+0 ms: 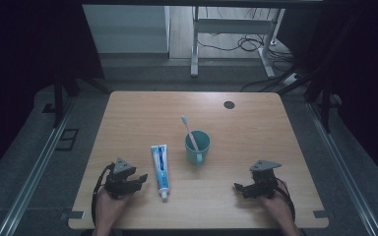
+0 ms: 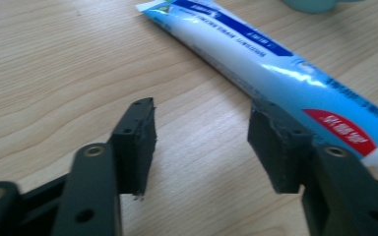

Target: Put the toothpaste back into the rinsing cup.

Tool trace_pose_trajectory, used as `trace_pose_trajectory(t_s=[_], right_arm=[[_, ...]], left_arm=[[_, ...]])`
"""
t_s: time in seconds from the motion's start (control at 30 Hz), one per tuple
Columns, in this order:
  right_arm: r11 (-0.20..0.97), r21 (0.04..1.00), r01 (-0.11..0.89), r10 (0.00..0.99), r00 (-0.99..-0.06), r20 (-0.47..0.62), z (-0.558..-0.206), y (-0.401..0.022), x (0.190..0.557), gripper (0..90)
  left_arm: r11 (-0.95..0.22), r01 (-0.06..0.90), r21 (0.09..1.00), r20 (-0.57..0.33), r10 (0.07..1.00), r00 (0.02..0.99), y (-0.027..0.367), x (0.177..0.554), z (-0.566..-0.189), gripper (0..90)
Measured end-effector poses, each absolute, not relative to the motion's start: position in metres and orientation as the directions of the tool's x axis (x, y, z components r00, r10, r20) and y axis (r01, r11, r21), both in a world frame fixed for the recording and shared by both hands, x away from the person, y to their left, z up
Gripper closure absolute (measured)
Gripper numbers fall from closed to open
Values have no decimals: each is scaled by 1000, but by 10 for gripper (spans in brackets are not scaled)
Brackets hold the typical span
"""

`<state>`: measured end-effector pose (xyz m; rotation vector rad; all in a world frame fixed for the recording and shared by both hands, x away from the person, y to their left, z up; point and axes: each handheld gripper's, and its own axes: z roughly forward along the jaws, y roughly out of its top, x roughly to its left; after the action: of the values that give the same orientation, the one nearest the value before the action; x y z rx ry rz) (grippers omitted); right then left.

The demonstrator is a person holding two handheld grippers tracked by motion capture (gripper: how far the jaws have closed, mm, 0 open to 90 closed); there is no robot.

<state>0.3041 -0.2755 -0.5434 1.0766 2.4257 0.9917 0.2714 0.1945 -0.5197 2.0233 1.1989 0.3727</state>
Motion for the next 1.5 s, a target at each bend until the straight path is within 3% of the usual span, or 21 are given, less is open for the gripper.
trace_pose_trajectory(t_s=[0.77,1.5], right_arm=[[479,701,529,742,-671,0,-543,-276,304,0],[479,701,529,742,-671,0,-543,-275,304,0]], left_arm=[[-366,586,723,-169,728,664,153,278,-497,888],[-472,583,661,-154,675,722,114,285,-510,896]])
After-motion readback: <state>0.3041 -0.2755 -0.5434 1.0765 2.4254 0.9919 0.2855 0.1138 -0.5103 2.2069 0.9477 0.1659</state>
